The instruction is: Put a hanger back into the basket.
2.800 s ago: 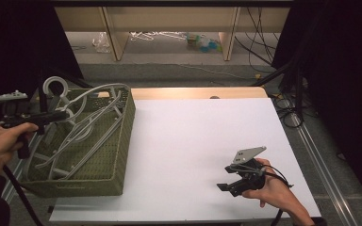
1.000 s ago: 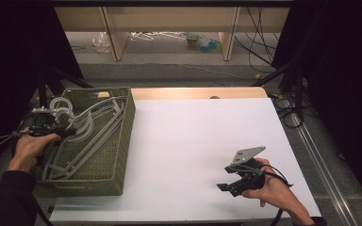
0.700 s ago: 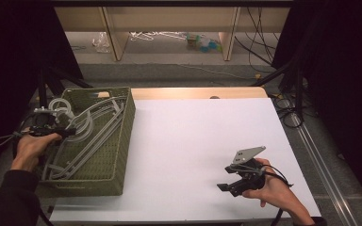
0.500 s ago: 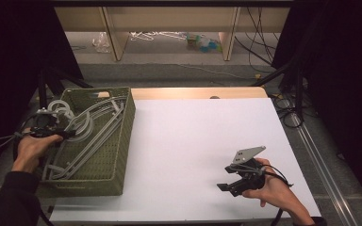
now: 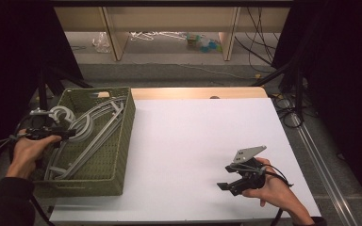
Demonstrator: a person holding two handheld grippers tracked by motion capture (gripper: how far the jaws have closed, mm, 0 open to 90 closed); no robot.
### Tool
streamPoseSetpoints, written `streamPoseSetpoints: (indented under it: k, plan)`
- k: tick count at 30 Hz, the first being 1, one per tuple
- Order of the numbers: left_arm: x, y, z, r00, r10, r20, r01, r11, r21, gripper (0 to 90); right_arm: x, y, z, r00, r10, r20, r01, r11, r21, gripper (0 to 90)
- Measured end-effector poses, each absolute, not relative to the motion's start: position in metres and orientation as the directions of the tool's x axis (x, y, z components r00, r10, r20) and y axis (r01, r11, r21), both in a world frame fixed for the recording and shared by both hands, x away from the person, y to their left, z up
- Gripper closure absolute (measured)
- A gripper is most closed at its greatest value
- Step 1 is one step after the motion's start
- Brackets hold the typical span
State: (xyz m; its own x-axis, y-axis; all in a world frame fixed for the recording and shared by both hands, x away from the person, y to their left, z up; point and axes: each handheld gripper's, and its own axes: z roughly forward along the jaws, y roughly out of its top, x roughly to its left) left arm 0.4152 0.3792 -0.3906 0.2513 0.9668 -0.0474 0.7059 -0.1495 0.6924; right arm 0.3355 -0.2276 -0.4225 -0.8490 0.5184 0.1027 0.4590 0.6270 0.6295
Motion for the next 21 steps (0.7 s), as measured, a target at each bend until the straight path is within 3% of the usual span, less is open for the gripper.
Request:
streamPoseSetpoints:
  k: [4,14,21]
  plan:
    - [0.402,0.382,-0.38,0.238,0.971,-0.037,0.669,-0.136,0.73,38.2,0.336,-0.228,-0.422,-0.848,0.521,0.1,0.458,0.625,0.632,30.7]
    - [0.374,0.375,-0.363,0.233,0.961,-0.151,0.561,-0.006,0.828,36.1,0.335,-0.228,-0.423,-0.846,0.524,0.097,0.459,0.625,0.632,30.2]
    - [0.355,0.337,-0.357,0.328,0.937,-0.122,0.499,-0.062,0.864,32.5,0.336,-0.228,-0.423,-0.843,0.53,0.097,0.463,0.622,0.632,30.0]
